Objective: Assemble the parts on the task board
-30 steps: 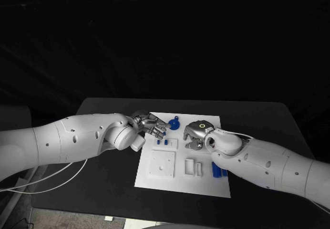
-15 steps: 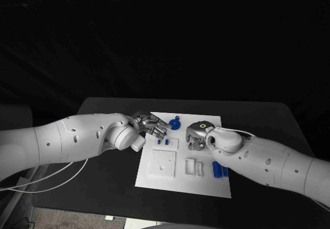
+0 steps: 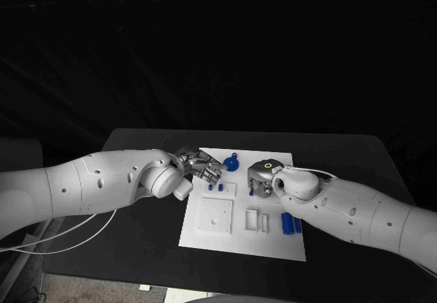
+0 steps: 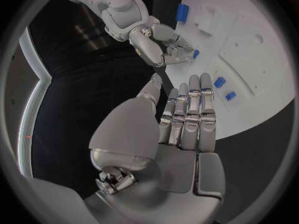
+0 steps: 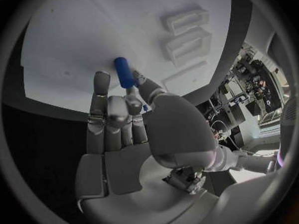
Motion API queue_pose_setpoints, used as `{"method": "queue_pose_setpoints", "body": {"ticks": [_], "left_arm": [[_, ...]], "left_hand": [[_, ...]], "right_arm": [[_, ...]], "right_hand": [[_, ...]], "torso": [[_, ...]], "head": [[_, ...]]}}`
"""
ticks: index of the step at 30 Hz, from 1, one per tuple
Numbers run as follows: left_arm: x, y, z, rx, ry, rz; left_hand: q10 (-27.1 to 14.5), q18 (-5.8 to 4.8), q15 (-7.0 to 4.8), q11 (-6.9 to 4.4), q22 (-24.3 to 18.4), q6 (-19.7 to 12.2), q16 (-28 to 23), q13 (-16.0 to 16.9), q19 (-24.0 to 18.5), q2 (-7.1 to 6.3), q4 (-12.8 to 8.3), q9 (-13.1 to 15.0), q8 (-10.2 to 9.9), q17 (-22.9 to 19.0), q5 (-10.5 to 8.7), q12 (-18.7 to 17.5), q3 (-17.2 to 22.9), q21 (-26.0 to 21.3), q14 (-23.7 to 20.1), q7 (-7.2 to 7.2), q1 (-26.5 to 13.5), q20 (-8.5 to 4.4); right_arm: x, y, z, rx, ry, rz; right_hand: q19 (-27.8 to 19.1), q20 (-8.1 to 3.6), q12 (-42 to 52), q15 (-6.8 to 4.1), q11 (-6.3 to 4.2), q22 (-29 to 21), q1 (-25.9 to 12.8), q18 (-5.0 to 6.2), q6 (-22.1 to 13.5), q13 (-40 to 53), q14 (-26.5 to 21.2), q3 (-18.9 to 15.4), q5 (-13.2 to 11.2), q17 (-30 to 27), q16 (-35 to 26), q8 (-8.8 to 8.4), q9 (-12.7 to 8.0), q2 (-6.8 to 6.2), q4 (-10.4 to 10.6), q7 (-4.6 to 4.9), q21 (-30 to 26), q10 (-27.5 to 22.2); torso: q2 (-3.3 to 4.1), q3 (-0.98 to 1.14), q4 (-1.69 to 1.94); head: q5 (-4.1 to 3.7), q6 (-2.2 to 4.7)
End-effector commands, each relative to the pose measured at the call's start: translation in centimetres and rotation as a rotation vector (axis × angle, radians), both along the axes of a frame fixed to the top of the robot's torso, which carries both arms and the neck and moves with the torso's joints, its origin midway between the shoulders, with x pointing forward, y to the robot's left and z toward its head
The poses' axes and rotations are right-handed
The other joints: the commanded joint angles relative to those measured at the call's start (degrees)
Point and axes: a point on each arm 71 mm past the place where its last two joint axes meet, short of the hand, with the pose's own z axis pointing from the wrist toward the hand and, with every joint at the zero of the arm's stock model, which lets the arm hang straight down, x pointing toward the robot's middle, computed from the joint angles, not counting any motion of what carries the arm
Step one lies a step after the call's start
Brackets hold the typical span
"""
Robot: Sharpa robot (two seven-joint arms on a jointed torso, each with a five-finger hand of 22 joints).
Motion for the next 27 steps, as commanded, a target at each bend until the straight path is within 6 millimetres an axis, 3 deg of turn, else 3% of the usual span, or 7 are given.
{"method": "queue_pose_setpoints", "body": {"ticks": [1,17,27], "left_arm": [[-0.1,-0.3,0.0,-0.002,0.002,-0.022],[-0.1,-0.5,0.0,0.000,0.010,-0.032],[-0.1,-0.5,0.0,0.003,0.014,-0.036]], "left_hand": [[0.2,0.19,0.18,0.15,0.1,-0.4,0.0,-0.1,-0.4,0.50,-0.3,0.0,-0.1,0.1,-0.14,-0.1,0.3,0.4,0.1,0.09,0.0,0.14],[0.2,0.18,0.19,0.16,0.1,-0.5,0.0,-0.1,-0.4,0.47,-0.3,0.0,-0.1,0.1,-0.14,-0.1,0.3,0.4,0.1,0.11,-0.1,0.15],[0.2,0.18,0.19,0.16,0.1,-0.5,0.0,-0.1,-0.4,0.47,-0.3,0.0,-0.1,0.1,-0.14,-0.1,0.3,0.4,0.1,0.11,-0.1,0.15]], "right_arm": [[0.0,0.1,-0.2,-0.034,0.014,0.020],[0.2,1.3,0.0,-0.017,-0.027,0.018],[0.2,1.3,-0.4,-0.042,-0.022,0.021]], "right_hand": [[-0.3,0.21,0.3,0.19,0.38,0.3,-0.6,-0.04,0.1,0.0,-0.2,-0.1,-0.3,0.1,0.3,0.07,0.0,0.38,-0.4,0.00,0.3,-0.2],[0.2,-0.07,0.7,0.12,0.42,0.3,-1.3,-0.29,0.8,0.2,0.1,-0.9,-0.4,0.4,0.6,0.09,0.0,1.11,0.6,0.11,0.2,0.5],[0.2,-0.09,0.7,0.14,0.43,0.3,-0.6,-0.31,1.1,0.2,0.1,-0.8,-0.4,0.4,0.4,0.08,0.0,1.07,0.2,0.17,0.0,0.4]], "torso": [[-0.02,-0.01,-0.04],[0.01,-0.03,0.04],[0.03,-0.04,-0.02]], "head": [[-0.01,-0.04],[-0.09,-0.05],[-0.04,-0.22]]}}
